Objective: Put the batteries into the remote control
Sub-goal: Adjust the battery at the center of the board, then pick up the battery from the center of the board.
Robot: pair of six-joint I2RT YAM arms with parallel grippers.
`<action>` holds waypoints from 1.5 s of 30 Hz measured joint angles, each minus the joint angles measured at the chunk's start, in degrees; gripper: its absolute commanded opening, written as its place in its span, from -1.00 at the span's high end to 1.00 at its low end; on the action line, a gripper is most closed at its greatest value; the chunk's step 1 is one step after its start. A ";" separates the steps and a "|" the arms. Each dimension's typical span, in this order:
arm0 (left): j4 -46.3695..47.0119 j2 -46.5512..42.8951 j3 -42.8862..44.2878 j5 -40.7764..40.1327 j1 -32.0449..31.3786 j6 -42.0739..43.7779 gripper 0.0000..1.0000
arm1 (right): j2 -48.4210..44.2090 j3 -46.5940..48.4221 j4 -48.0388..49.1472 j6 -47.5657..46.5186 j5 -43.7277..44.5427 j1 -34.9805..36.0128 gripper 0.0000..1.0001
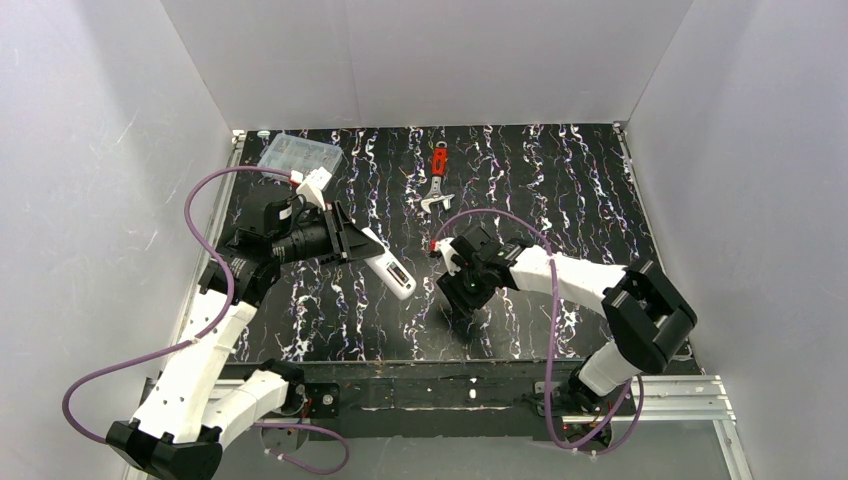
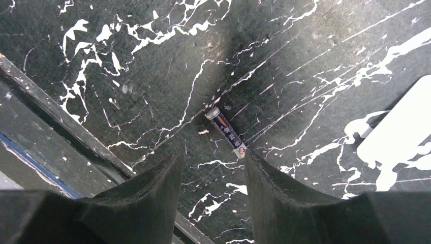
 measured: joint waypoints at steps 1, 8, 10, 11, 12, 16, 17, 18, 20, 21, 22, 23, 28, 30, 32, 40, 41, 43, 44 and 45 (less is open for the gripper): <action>0.00 -0.02 0.00 -0.04 0.00 0.00 0.99 | 0.66 0.42 -0.15 -0.20 0.00 0.09 -0.12; 0.00 -0.02 0.00 -0.20 0.00 0.00 0.99 | 4.26 3.21 -2.89 -0.98 1.27 0.44 -0.11; 0.00 -0.02 0.00 -0.20 0.00 0.00 0.99 | 5.22 3.85 -3.41 -0.96 1.99 0.50 -0.11; 0.00 -0.02 0.00 -0.20 0.00 0.02 0.99 | 5.68 4.15 -3.76 -0.94 2.58 0.55 -0.11; 0.00 -0.02 0.00 -0.20 0.00 0.02 0.99 | 6.14 4.44 -4.11 -0.94 3.10 0.66 -0.11; 0.00 -0.02 0.00 -0.20 0.00 0.00 0.99 | 7.13 5.05 -4.98 -0.92 4.79 0.81 -0.08; 0.00 -0.02 0.00 -0.17 0.00 0.02 0.99 | 7.41 5.27 -5.11 -0.92 4.96 0.85 -0.05; 0.00 -0.02 0.00 -0.20 0.00 0.02 0.99 | 7.69 5.46 -5.27 -0.90 5.07 0.85 -0.02; -0.02 -0.02 0.00 -0.20 0.00 0.04 0.99 | 8.28 5.92 -5.60 -0.87 5.31 0.94 0.05; -0.02 -0.02 0.00 -0.20 0.00 0.04 0.99 | 8.68 6.16 -5.64 -0.81 5.38 1.07 0.08; -0.02 -0.02 0.00 -0.20 0.00 0.04 0.99 | 8.96 6.29 -5.73 -0.81 5.44 1.18 0.12; -0.02 -0.02 0.00 -0.20 0.00 0.04 0.99 | 9.22 6.38 -5.73 -0.79 5.49 1.36 0.16; -0.02 -0.02 0.00 -0.22 0.00 0.07 0.99 | 9.62 6.71 -6.01 -0.72 5.44 2.36 0.38; -0.02 -0.02 0.00 -0.22 0.00 0.09 0.99 | 9.73 6.82 -6.12 -0.59 5.44 2.67 0.44; -0.02 -0.02 0.00 -0.22 0.00 0.11 0.99 | 9.99 6.97 -6.27 -0.42 5.44 3.02 0.50; 0.02 -0.02 -0.13 -0.22 0.00 0.22 0.99 | 10.01 6.97 -6.47 3.45 5.46 3.43 0.80; 0.02 -0.02 -0.15 -0.22 0.00 0.22 0.99 | 10.01 6.93 -6.27 4.24 5.46 3.43 0.78; 0.02 -0.02 -0.20 -0.22 0.00 0.22 0.99 | 10.01 6.80 -5.73 5.70 5.46 3.43 0.63; 0.02 -0.02 -0.20 -0.22 0.00 0.22 0.99 | 9.97 6.71 -5.44 6.40 5.49 3.43 0.55; 0.02 -0.02 -0.20 -0.22 0.00 0.22 0.99 | 9.86 6.54 -5.05 7.06 5.51 3.43 0.47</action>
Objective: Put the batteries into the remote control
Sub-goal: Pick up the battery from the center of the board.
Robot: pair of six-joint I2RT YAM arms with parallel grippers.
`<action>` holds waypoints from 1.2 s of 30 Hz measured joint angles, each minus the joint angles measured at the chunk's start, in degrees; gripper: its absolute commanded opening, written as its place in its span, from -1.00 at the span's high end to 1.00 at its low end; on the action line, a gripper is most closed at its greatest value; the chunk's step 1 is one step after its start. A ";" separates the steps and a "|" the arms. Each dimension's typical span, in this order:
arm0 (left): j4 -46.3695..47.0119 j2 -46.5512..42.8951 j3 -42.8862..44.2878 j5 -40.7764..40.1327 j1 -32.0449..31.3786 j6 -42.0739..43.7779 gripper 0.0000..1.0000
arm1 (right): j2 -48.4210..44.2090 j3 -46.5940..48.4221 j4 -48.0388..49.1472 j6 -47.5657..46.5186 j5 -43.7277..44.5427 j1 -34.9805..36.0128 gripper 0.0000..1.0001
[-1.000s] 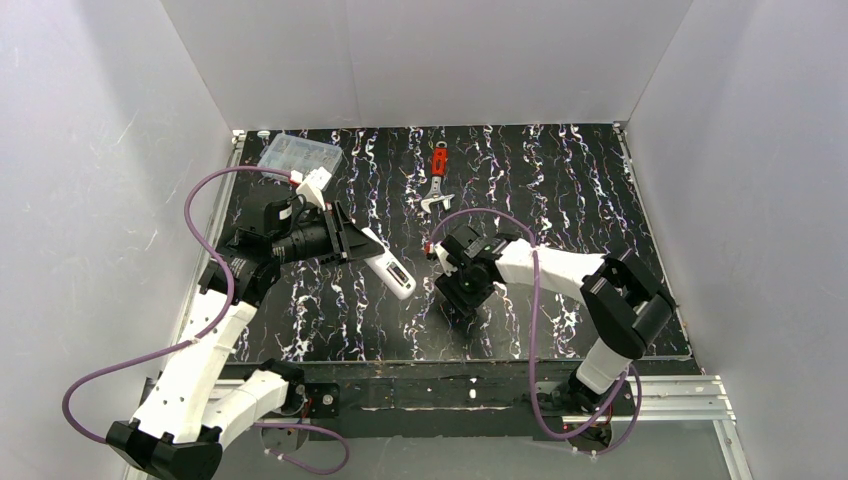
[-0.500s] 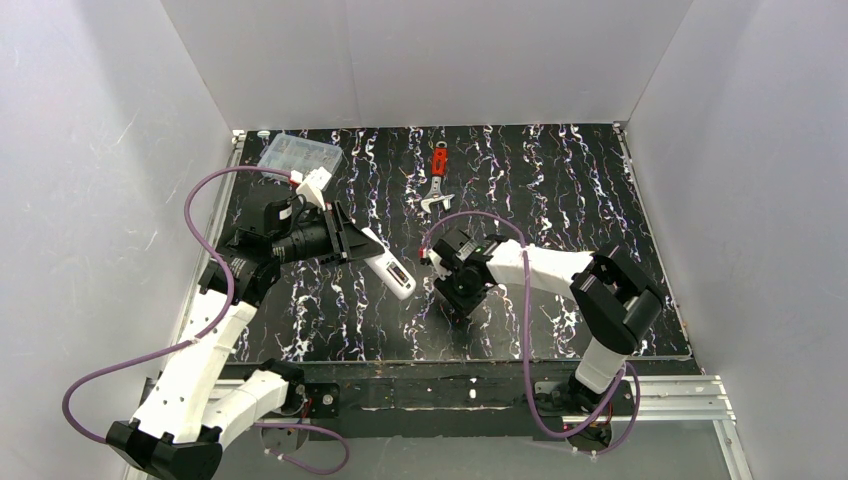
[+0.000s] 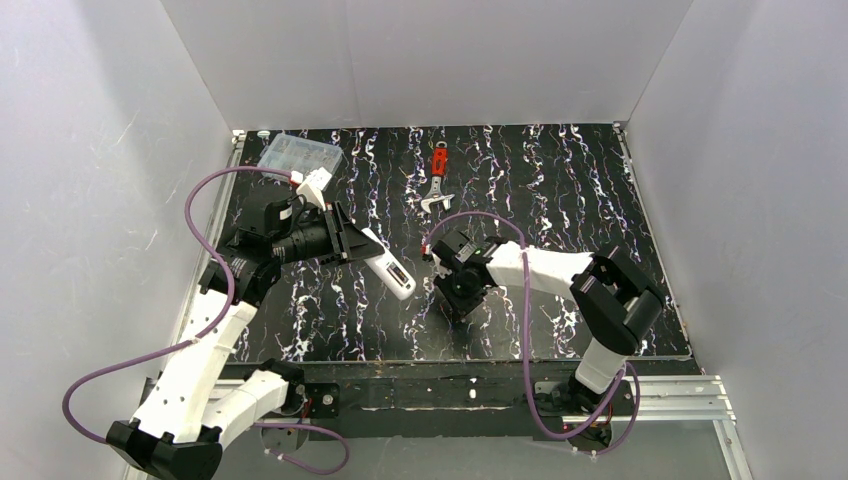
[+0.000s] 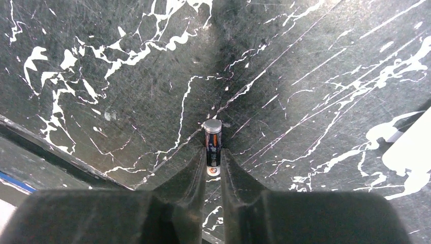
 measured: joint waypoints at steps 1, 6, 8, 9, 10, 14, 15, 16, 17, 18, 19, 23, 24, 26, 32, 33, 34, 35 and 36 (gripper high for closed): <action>0.00 0.00 0.00 0.00 0.00 -0.02 0.99 | -0.07 -0.15 0.37 0.66 0.15 0.00 0.41; 0.00 0.00 0.00 0.00 0.00 0.00 0.99 | -0.79 -0.98 1.95 2.62 0.98 0.04 0.29; 0.00 0.00 0.00 0.00 0.00 0.00 0.99 | -0.94 -1.16 2.19 2.97 1.07 0.15 0.28; 0.00 0.00 0.00 0.00 0.00 0.00 0.99 | -0.96 -1.18 2.23 3.04 1.11 0.26 0.28; 0.02 0.00 -0.02 0.00 0.00 -0.02 0.99 | -0.98 -1.18 2.23 3.13 1.25 0.35 0.33; 0.55 0.00 -0.26 0.00 0.00 -0.20 0.99 | -1.07 -1.40 2.29 3.17 2.08 0.66 0.75; 0.68 0.00 -0.35 0.00 0.00 -0.20 0.99 | -1.07 -1.42 2.32 3.37 2.27 0.70 0.82; 0.81 0.00 -0.48 0.00 0.00 -0.20 0.99 | -1.07 -1.44 2.29 3.72 2.49 0.68 0.88; 0.85 0.00 -0.55 0.00 0.00 -0.22 0.99 | -1.07 -1.44 2.29 4.00 2.80 0.70 0.91; 0.85 0.02 -0.59 0.00 0.00 -0.22 0.99 | -1.09 -1.44 2.29 4.28 3.17 0.72 0.95; 0.85 0.02 -0.61 0.00 0.00 -0.22 0.99 | -1.09 -1.42 2.29 4.46 3.41 0.72 0.97; 0.85 0.00 -0.61 0.00 0.00 -0.17 0.99 | -0.55 -0.37 2.01 4.74 4.87 0.81 0.97; 0.83 0.00 -0.61 0.00 0.00 -0.15 0.99 | -0.13 0.17 2.10 4.72 5.22 0.79 0.97; 0.57 0.00 -0.61 -0.02 0.00 0.00 0.98 | 1.05 1.86 2.34 4.55 6.51 0.63 0.97; -1.14 -0.57 -0.61 -0.44 0.00 0.83 0.98 | 3.63 6.47 5.25 4.07 9.51 -0.24 0.84; -1.33 -0.72 -0.61 -0.46 0.00 0.92 0.98 | 4.37 7.34 5.64 4.00 9.84 -0.46 0.79; -1.51 -0.81 -0.61 -0.46 0.00 0.96 0.98 | 5.18 8.11 5.97 3.89 10.10 -0.52 0.75; -1.62 -0.87 -0.61 -0.46 0.00 0.98 0.98 | 6.21 8.87 6.27 3.78 10.40 -0.66 0.71; -1.70 -0.92 -0.61 -0.46 0.00 1.09 0.98 | 7.30 9.57 6.60 3.65 10.67 -0.76 0.66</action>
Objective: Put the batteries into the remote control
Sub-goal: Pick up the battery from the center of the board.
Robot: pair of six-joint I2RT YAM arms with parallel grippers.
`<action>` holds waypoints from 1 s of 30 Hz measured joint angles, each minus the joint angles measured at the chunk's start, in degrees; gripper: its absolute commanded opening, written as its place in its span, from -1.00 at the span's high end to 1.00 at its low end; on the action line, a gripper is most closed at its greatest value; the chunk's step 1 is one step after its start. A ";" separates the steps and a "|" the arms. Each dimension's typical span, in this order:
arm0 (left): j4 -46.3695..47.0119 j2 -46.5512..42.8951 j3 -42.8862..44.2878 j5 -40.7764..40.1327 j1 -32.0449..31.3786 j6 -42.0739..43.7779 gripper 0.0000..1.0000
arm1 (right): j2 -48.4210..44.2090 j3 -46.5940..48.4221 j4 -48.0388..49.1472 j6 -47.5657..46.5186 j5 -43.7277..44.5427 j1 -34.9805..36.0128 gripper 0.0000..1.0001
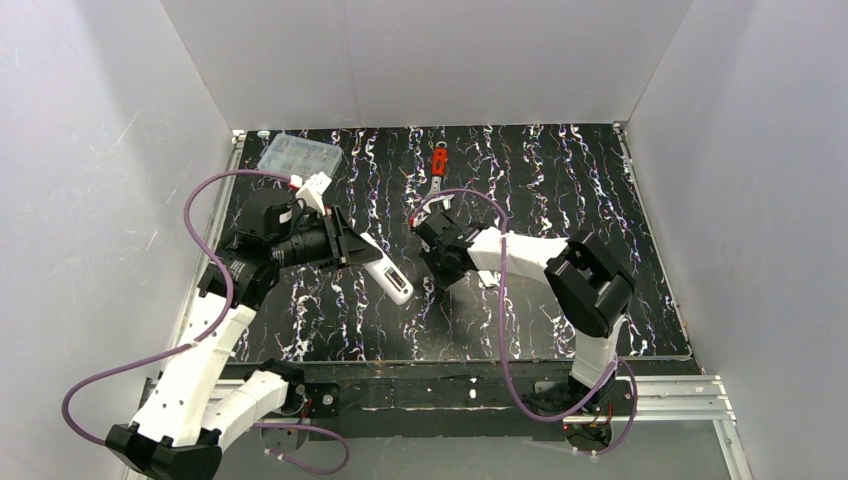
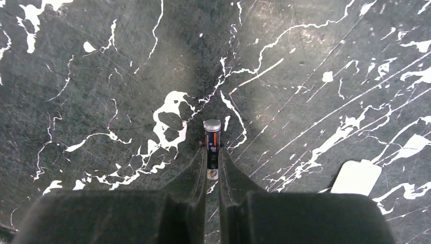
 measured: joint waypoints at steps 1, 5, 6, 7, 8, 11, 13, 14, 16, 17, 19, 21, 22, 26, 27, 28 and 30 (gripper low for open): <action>-0.11 -0.02 0.00 -0.02 0.00 0.04 0.97 | 1.16 0.50 0.37 -0.11 0.20 -0.07 0.61; -0.28 -0.24 0.00 -0.22 0.00 0.24 0.97 | 2.21 1.46 0.61 -0.48 0.04 -0.09 0.26; -0.28 -0.35 0.00 -0.26 0.00 0.31 0.97 | 2.21 1.46 0.66 -0.48 -0.07 -0.11 0.20; -0.31 -0.46 0.00 -0.35 0.00 0.37 0.98 | 2.21 1.46 0.72 -0.63 -0.15 -0.09 0.15; -0.33 -0.57 0.00 -0.39 0.00 0.46 0.97 | 2.21 1.46 0.81 -0.63 -0.28 -0.09 0.13; -0.35 -0.70 0.00 -0.42 0.00 0.63 0.97 | 2.21 1.44 0.98 -0.70 -0.44 0.13 0.12; -0.35 -0.70 0.00 -0.42 0.00 0.66 0.97 | 2.19 1.38 1.09 -0.66 -0.46 0.13 0.14; -0.35 -0.70 0.00 -0.42 0.00 0.66 0.97 | 2.19 1.36 1.09 -0.63 -0.46 0.13 0.17; -0.35 -0.70 0.00 -0.42 0.00 0.66 0.97 | 2.14 1.27 1.18 -0.61 -0.39 0.13 0.19; -0.35 -0.70 0.00 -0.42 0.00 0.66 0.97 | 2.03 1.07 1.33 -0.57 -0.31 0.13 0.20; -0.35 -0.70 0.00 -0.42 0.00 0.66 0.97 | 1.73 0.59 1.77 -0.28 -0.13 0.11 0.19; -0.35 -0.70 0.00 -0.39 0.00 0.66 0.97 | 1.27 -0.09 2.38 0.07 0.07 0.11 0.20; -0.35 -0.70 0.00 -0.39 0.00 0.66 0.97 | 1.07 -0.39 2.73 0.22 0.13 0.11 0.20; -0.35 -0.70 0.00 -0.42 0.00 0.66 0.97 | 0.31 -1.55 3.61 0.55 0.28 0.11 0.20; -0.35 -0.70 0.00 -0.42 0.00 0.66 0.97 | 0.11 -1.79 3.67 0.61 0.33 0.11 0.20; -0.35 -0.70 0.00 -0.42 0.00 0.66 0.97 | -0.02 -1.97 3.65 0.66 0.42 0.11 0.20; -0.35 -0.70 0.00 -0.42 0.00 0.66 0.97 | -0.22 -2.27 3.67 0.70 0.48 0.11 0.21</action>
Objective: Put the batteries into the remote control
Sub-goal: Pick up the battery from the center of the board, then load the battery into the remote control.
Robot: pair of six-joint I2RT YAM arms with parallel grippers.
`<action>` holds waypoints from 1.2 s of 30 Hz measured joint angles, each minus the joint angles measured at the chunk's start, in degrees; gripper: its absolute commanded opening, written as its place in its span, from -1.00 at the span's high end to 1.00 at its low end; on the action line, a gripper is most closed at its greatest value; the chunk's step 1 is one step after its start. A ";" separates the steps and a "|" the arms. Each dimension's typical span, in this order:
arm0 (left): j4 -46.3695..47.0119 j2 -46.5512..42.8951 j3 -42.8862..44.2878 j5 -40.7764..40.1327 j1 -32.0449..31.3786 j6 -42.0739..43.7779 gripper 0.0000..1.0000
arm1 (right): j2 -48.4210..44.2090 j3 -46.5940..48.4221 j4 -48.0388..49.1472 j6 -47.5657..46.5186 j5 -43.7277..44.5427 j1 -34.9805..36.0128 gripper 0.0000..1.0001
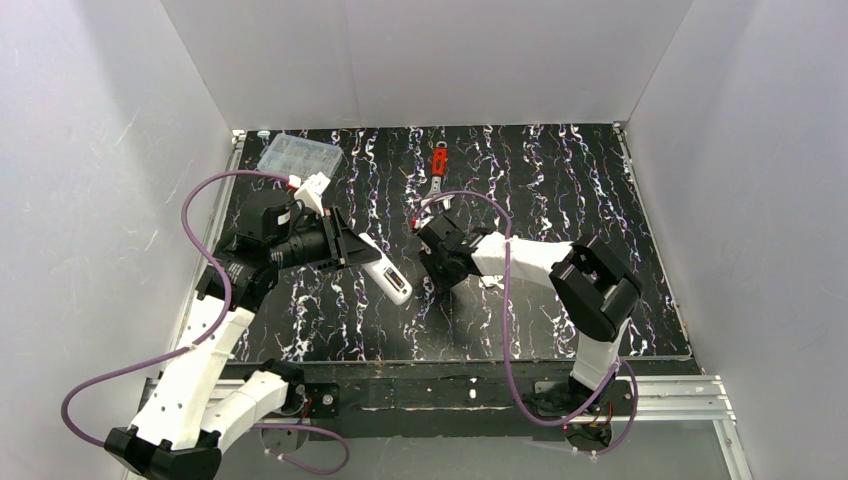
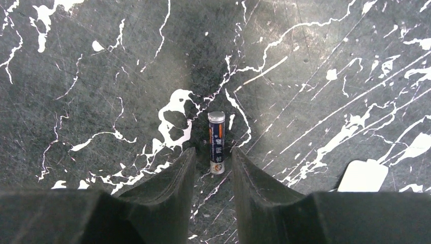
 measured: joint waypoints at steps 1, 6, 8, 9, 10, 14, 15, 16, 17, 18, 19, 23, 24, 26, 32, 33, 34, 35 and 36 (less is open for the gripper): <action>0.00 0.00 0.00 0.00 0.00 0.00 0.97 | -0.24 -0.31 0.11 0.09 0.11 0.00 0.21; 0.00 0.00 0.00 0.00 0.00 0.00 0.97 | -0.96 -1.27 0.26 0.22 0.28 0.00 0.28; 0.02 0.00 0.00 0.00 0.00 -0.02 0.97 | -1.03 -1.31 0.17 0.28 0.46 0.00 0.34; 0.02 0.00 0.00 0.00 0.00 -0.02 0.97 | -1.03 -1.33 0.15 0.35 0.66 0.00 0.38; 0.02 0.00 0.00 0.02 0.00 -0.02 0.97 | -1.03 -1.33 0.13 0.37 0.76 -0.02 0.43; 0.04 0.00 0.00 0.00 0.00 -0.02 0.97 | -1.03 -1.33 -0.02 0.72 0.74 -0.11 0.61; 0.04 0.00 0.00 0.02 0.00 -0.02 0.97 | -1.03 -1.33 -0.04 0.81 0.66 -0.11 0.67; 0.04 0.00 0.00 0.00 0.00 -0.02 0.97 | -1.03 -1.33 -0.04 0.94 0.59 -0.11 0.76; 0.04 0.00 0.00 0.00 0.00 -0.02 0.97 | -1.03 -1.33 -0.04 1.01 0.59 -0.11 0.85; 0.04 0.00 0.00 0.00 0.00 -0.02 0.97 | -1.05 -1.33 -0.04 0.96 0.44 -0.11 0.92; 0.04 0.00 0.00 0.00 0.00 -0.02 0.97 | -1.07 -1.33 -0.07 0.87 0.15 -0.11 0.97; 0.07 0.00 0.00 -0.11 0.00 -0.04 1.00 | -1.66 -1.68 -0.33 0.72 -0.96 -0.33 0.97; 0.09 0.00 0.00 -0.20 0.00 -0.09 1.00 | -2.16 -2.14 -0.59 0.74 -1.29 -0.33 0.97; 0.07 0.00 0.00 -0.85 0.00 -0.33 1.00 | -3.96 -3.45 -1.68 0.79 -1.73 -0.31 0.97; 2.69 -4.66 -4.42 -6.97 0.07 -1.95 1.00 | -17.05 -5.62 -6.60 0.44 -0.74 -0.50 0.97; 3.26 -5.70 -5.29 -7.82 0.15 -2.27 1.00 | -20.68 -5.75 -7.41 -0.20 -0.33 -0.55 0.97; 4.00 -6.56 -6.05 -8.55 0.22 -2.69 1.00 | -24.26 -5.68 -8.35 -0.85 -0.04 -0.59 0.97; 5.51 -7.34 -6.99 -8.96 0.22 -3.26 1.00 | -27.63 -5.27 -9.68 -1.68 0.28 -0.61 0.97; 7.26 -8.04 -8.11 -9.40 0.22 -4.00 1.00 | -30.45 -4.02 -11.85 -2.40 0.50 -0.61 0.97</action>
